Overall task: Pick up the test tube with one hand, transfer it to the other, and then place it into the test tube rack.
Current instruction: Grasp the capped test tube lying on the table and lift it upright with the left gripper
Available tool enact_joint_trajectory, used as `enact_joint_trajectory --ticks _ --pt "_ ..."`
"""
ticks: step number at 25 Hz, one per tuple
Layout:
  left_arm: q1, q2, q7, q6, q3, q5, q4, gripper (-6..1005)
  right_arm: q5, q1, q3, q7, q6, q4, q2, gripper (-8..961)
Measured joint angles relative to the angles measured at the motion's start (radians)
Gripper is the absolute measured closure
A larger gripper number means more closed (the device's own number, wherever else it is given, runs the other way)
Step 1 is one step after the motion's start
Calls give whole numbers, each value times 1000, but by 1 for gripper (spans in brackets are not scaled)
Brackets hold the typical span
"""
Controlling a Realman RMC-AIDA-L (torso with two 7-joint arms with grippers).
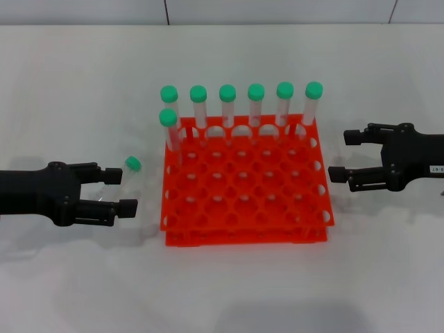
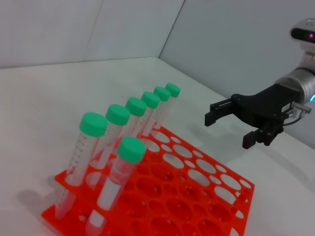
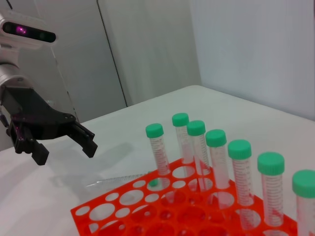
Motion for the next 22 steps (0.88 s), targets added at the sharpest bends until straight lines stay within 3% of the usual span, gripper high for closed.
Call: enact_joint_trajectory --ticks 11,22 --pt "0 7 -25 -14 0 0 5 123 0 -4 -1 0 2 0 0 98" --pt "-2 56 -239 -20 0 111 94 128 5 -6 -1 0 2 0 1 99"
